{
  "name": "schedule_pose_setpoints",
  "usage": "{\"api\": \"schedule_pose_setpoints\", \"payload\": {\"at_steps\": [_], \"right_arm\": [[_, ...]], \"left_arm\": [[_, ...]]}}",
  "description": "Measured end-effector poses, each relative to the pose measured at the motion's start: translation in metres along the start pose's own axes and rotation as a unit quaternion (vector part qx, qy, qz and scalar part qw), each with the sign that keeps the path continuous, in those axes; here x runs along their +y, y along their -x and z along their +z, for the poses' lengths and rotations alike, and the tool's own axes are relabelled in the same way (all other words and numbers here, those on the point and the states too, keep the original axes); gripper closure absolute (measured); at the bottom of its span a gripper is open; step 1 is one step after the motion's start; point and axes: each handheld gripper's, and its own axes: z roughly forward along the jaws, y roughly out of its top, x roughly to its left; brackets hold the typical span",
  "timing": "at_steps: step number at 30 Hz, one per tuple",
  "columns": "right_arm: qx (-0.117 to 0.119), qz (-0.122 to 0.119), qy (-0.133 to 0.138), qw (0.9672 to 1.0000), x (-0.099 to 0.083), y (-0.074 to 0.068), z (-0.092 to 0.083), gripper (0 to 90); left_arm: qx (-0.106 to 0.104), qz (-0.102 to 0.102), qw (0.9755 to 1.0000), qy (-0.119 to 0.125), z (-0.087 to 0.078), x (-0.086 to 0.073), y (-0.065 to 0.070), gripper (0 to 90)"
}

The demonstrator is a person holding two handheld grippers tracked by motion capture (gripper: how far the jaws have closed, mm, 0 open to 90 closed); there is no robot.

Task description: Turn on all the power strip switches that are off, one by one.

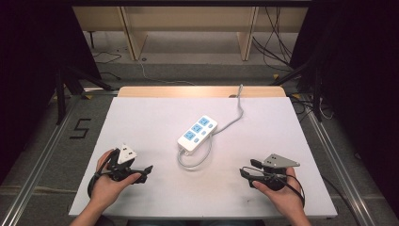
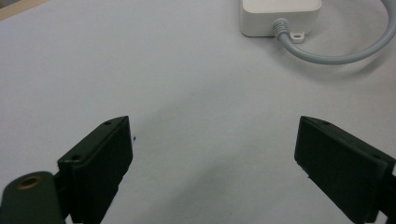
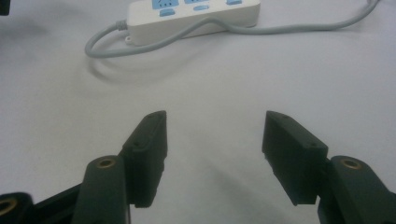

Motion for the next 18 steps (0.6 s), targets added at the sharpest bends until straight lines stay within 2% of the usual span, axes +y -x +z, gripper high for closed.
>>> {"api": "schedule_pose_setpoints", "payload": {"at_steps": [4,7,15,18], "right_arm": [[0.001,-0.014,-0.006,0.9999,0.0,-0.001,0.0,46.8],[0.001,-0.012,-0.004,0.9999,0.002,-0.002,0.0,51.7],[-0.007,-0.026,-0.018,0.9995,0.011,-0.004,-0.001,84.7],[-0.01,-0.032,-0.027,0.9991,0.015,-0.005,0.0,90.0]], "left_arm": [[0.0,0.002,1.0,-0.002,0.0,0.0,0.0,11.6],[0.001,0.0,1.0,-0.001,-0.001,-0.001,0.0,11.7],[0.002,-0.003,1.0,-0.004,0.0,-0.001,0.0,12.2],[0.001,-0.005,1.0,-0.003,0.0,-0.001,0.001,12.3]]}}
